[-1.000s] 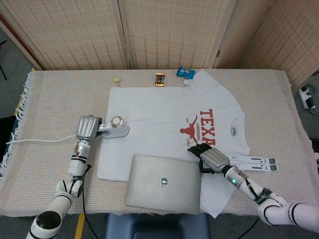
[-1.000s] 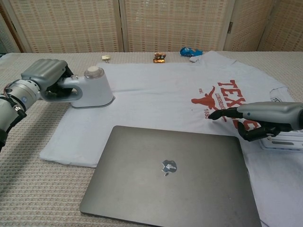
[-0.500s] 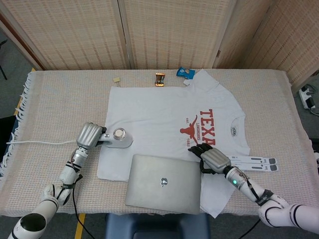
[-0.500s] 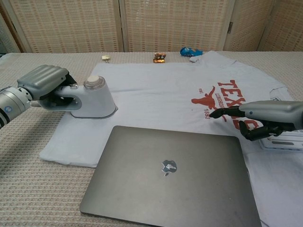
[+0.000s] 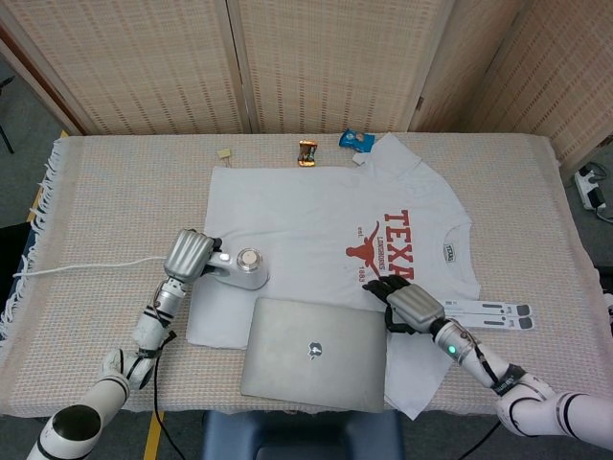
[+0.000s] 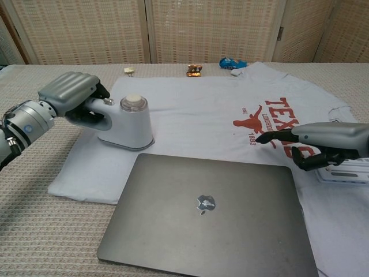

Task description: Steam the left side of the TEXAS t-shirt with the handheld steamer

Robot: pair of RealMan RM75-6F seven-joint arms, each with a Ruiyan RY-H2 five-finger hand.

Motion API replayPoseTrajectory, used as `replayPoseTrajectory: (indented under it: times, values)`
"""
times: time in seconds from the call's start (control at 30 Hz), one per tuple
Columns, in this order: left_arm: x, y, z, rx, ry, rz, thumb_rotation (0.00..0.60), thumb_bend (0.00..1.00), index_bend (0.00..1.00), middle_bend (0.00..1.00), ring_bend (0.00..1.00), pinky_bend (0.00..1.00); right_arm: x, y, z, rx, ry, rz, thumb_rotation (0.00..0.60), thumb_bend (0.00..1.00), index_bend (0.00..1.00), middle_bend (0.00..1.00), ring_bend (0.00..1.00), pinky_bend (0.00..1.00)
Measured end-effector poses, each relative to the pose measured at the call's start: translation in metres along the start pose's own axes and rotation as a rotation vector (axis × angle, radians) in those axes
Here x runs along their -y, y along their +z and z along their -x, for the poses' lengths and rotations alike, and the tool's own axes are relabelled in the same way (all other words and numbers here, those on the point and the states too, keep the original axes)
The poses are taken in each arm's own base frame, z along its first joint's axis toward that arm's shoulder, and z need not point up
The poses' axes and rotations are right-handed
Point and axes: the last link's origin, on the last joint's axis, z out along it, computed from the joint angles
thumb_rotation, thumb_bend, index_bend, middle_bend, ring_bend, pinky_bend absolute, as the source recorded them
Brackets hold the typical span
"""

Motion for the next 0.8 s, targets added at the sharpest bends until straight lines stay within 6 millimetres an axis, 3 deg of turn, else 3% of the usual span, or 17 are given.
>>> replayPoseTrajectory:
  times: [0.33, 0.57, 0.8]
  values:
    - [-0.002, 0.042, -0.008, -0.002, -0.092, -0.184, 0.600, 0.29, 0.94, 1.00, 0.84, 0.75, -0.003, -0.001, 0.000, -0.002, 0.006, 0.016, 0.259, 0.95, 0.00, 0.05, 0.00, 0.00]
    - [-0.008, 0.039, 0.004, 0.046, -0.044, -0.192, 0.600, 0.29, 0.93, 0.99, 0.83, 0.75, -0.003, -0.001, 0.000, -0.003, 0.004, 0.017, 0.262, 0.95, 0.00, 0.05, 0.00, 0.00]
    - [0.000, 0.025, 0.011, 0.070, 0.002, -0.165, 0.600, 0.29, 0.93, 0.99, 0.83, 0.75, 0.000, -0.001, 0.001, -0.002, 0.003, 0.011, 0.262, 0.95, 0.00, 0.05, 0.00, 0.00]
